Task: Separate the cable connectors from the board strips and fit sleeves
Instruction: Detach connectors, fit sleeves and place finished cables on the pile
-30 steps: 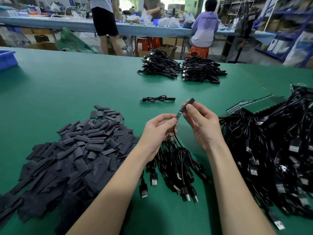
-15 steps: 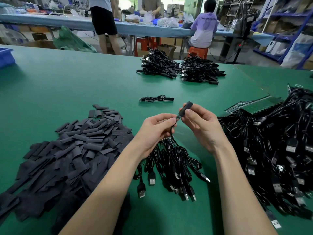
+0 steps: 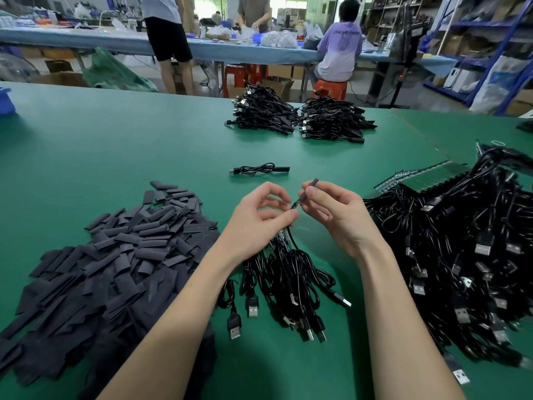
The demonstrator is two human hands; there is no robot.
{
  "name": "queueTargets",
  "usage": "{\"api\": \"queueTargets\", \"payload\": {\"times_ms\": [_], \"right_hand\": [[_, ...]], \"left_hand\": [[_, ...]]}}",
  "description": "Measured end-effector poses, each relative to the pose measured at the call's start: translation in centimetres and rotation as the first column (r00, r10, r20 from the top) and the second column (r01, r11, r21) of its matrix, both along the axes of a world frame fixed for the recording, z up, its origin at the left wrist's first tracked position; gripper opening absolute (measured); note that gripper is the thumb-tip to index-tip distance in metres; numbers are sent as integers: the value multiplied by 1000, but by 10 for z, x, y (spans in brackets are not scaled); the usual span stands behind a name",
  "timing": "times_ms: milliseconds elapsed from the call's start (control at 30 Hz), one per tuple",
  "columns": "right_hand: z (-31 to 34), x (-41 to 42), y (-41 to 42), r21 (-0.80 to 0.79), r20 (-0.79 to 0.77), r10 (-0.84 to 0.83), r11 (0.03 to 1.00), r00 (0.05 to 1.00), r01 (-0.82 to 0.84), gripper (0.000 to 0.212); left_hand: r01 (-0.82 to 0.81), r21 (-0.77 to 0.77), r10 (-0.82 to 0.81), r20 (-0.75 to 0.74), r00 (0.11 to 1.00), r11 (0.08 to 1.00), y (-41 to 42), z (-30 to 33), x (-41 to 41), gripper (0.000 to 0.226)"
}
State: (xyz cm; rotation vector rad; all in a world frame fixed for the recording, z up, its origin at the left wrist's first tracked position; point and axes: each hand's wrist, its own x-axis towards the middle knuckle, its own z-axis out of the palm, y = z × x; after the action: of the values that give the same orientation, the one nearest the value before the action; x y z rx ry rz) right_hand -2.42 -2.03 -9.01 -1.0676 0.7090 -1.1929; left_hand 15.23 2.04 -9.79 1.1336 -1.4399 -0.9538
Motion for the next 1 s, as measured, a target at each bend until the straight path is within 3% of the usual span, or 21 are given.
{"api": "queueTargets", "payload": {"times_ms": [133, 433, 667, 867, 1000], "right_hand": [[-3, -1, -1, 75, 48, -35, 997, 998, 31, 18], [-6, 2, -2, 120, 126, -24, 993, 992, 9, 16], [-8, 9, 2, 91, 70, 17, 996, 997, -23, 24], [-10, 15, 3, -81, 7, -74, 994, 997, 74, 26], [-11, 18, 5, -57, 10, -50, 997, 999, 50, 23]], "left_hand": [[-44, -50, 46, 57, 997, 998, -1, -2, 0, 13], [-72, -128, 74, 11, 997, 989, -1, -8, -5, 10], [-91, -122, 82, -77, 994, 988, -2, -7, -6, 13], [-126, -81, 111, -169, 979, 989, -5, -10, -13, 17], [-139, -95, 118, -204, 972, 986, -6, -12, -12, 14]]}}
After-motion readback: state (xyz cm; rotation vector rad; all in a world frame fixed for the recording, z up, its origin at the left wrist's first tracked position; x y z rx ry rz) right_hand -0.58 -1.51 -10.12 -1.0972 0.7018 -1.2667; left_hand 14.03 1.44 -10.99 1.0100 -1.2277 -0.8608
